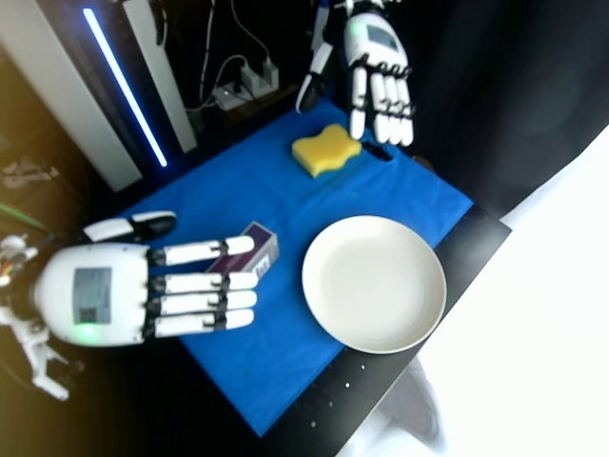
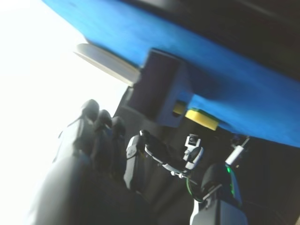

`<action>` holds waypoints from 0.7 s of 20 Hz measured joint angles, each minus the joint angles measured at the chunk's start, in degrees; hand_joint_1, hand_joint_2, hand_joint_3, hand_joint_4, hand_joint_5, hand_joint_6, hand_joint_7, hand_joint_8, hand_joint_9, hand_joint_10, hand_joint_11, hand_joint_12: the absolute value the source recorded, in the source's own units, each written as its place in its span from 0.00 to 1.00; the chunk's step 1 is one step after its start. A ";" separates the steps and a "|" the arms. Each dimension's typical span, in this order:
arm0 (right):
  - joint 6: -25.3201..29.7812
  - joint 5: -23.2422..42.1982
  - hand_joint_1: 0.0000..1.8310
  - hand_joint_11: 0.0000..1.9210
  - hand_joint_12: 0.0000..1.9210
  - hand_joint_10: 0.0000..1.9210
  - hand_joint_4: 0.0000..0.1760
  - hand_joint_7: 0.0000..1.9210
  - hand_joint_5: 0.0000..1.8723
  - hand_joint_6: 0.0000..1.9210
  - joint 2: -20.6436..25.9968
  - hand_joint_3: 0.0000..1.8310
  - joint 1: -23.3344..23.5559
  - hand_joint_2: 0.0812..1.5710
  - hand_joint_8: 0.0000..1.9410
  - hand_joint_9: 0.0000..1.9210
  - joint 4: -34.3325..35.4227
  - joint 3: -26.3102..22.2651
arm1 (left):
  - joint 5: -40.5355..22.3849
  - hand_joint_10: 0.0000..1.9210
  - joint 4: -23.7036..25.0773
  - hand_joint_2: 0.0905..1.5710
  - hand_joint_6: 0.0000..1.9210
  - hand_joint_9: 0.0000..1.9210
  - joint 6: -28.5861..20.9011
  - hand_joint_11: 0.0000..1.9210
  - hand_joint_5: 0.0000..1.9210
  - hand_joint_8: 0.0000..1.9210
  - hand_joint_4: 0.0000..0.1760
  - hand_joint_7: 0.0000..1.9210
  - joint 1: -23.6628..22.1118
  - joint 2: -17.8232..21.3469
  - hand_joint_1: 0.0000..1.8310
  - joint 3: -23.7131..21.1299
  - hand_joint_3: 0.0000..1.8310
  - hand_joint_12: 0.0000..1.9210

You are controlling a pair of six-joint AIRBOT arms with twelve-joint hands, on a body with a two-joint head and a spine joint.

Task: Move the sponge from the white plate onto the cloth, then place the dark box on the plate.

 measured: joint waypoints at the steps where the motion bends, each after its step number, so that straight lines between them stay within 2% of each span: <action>1: 0.04 -0.11 0.45 0.03 0.24 0.00 1.00 0.11 0.17 0.01 -0.46 0.00 0.50 0.51 0.00 0.10 -0.61 0.31 | -0.26 0.00 -0.20 0.49 0.00 0.00 -0.02 0.03 0.04 0.00 0.92 0.00 0.00 -0.04 0.45 -0.02 0.00 0.02; 2: 0.04 -0.55 0.47 0.02 0.24 0.00 1.00 0.09 0.16 0.00 -1.27 0.00 1.57 0.52 0.00 0.07 -1.46 0.63 | -0.50 0.00 0.00 0.50 0.00 0.00 0.00 0.01 0.05 0.00 0.82 0.00 0.00 -0.13 0.43 -0.07 0.00 0.18; 4: 0.09 -1.46 0.44 0.00 0.34 0.00 1.00 0.08 0.16 0.00 -2.80 0.00 3.02 0.52 0.00 0.08 -2.64 1.75 | -0.52 0.00 0.00 0.51 0.00 0.00 0.02 0.00 0.05 0.00 0.79 0.00 0.02 -0.39 0.43 -0.13 0.00 0.25; 5: 0.13 -2.08 0.44 0.00 0.34 0.00 1.00 0.08 0.16 0.00 -3.32 0.00 3.17 0.52 0.00 0.08 -2.49 2.16 | -0.57 0.00 -0.17 0.51 0.00 0.00 0.00 0.00 0.05 0.00 0.79 0.00 0.02 -0.50 0.43 -0.13 0.00 0.25; 6: 0.11 -3.26 0.49 0.00 0.33 0.00 0.78 0.10 0.19 0.01 -4.15 0.00 3.41 0.52 0.00 0.09 -2.80 2.71 | -0.52 0.00 -0.09 0.51 0.00 0.00 0.02 0.00 0.05 0.00 0.86 0.01 0.02 -0.50 0.44 -0.11 0.00 0.28; 7: 0.13 -4.68 0.51 0.02 0.33 0.01 0.86 0.14 0.21 0.00 -4.61 0.00 4.00 0.53 0.00 0.12 -3.69 3.06 | -0.63 0.00 -0.31 0.51 0.00 0.01 0.02 0.00 0.06 0.00 0.89 0.02 0.11 -0.50 0.44 -0.11 0.00 0.28; 8: 0.15 -6.10 0.53 0.03 0.34 0.01 0.93 0.17 0.24 0.00 -5.01 0.00 4.74 0.53 0.00 0.15 -4.92 3.32 | -0.68 0.00 -0.50 0.51 0.00 0.01 0.02 0.00 0.06 0.00 0.85 0.02 0.20 -0.50 0.44 -0.11 0.00 0.25; 9: 0.13 -7.43 0.54 0.07 0.36 0.01 0.73 0.22 0.29 0.00 -5.51 0.00 5.66 0.55 0.01 0.21 -6.21 3.87 | -0.72 0.00 -0.48 0.51 0.00 0.01 0.02 0.00 0.06 0.00 0.78 0.02 0.39 -0.50 0.43 -0.11 0.00 0.24; 11: 0.15 -9.09 0.57 0.15 0.43 0.01 0.00 0.32 0.37 0.00 -6.29 0.00 6.60 0.59 0.00 0.32 -6.91 4.44 | -0.72 0.00 -0.46 0.51 0.00 0.00 0.02 0.00 0.06 0.00 0.78 0.02 0.79 -0.57 0.44 -0.13 0.00 0.24; 12: 0.13 -9.51 0.59 0.24 0.59 0.07 0.00 0.40 0.46 0.01 -6.54 0.00 6.62 0.59 0.02 0.43 -7.45 4.59 | -0.70 0.00 -0.66 0.50 0.00 0.00 0.02 0.00 0.05 0.00 0.72 0.02 1.03 -0.59 0.46 -0.13 0.00 0.22; 13: 0.15 -9.66 0.59 0.24 0.59 0.07 0.00 0.40 0.46 0.01 -6.64 0.00 6.67 0.59 0.02 0.43 -7.82 4.59 | -0.66 0.00 -0.87 0.50 0.00 0.00 0.02 0.00 0.05 0.00 0.72 0.02 1.03 -0.59 0.46 -0.13 0.00 0.22; 14: 0.15 -9.84 0.66 0.29 0.88 0.63 0.00 0.45 0.54 0.29 -6.64 0.00 6.67 0.69 0.58 0.37 -8.35 4.59 | -0.70 0.00 -1.07 0.50 0.00 0.01 0.00 0.00 0.05 0.00 0.66 0.03 1.27 -0.59 0.47 -0.13 0.00 0.21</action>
